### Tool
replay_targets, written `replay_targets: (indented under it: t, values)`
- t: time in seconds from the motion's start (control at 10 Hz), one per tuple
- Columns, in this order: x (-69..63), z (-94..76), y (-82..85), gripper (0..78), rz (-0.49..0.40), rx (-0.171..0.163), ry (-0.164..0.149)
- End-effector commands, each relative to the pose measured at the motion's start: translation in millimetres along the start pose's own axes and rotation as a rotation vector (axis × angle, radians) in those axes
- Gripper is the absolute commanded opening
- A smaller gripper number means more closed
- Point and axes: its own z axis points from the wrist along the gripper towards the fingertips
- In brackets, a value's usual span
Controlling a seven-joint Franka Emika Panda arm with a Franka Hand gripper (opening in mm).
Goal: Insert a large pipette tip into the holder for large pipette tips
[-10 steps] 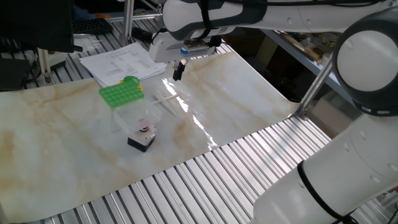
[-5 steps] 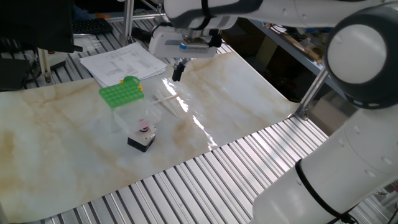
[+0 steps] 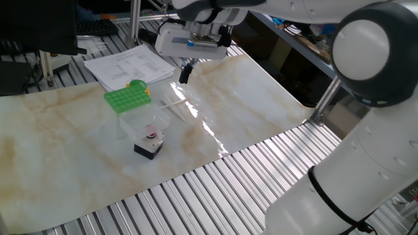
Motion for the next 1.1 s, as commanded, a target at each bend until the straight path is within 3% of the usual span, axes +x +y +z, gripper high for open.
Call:
replay_targets:
  t: [0.1,0.6,1.1]
  values:
    - [-19.2,-6.5,2.4,0.0,-0.001,0.001,0.005]
    - [-47.6,-15.0,-13.3,0.0,-0.003,0.000,0.009]
    - [-68.4,-12.0,-21.5,0.0,0.028,-0.002,0.015]
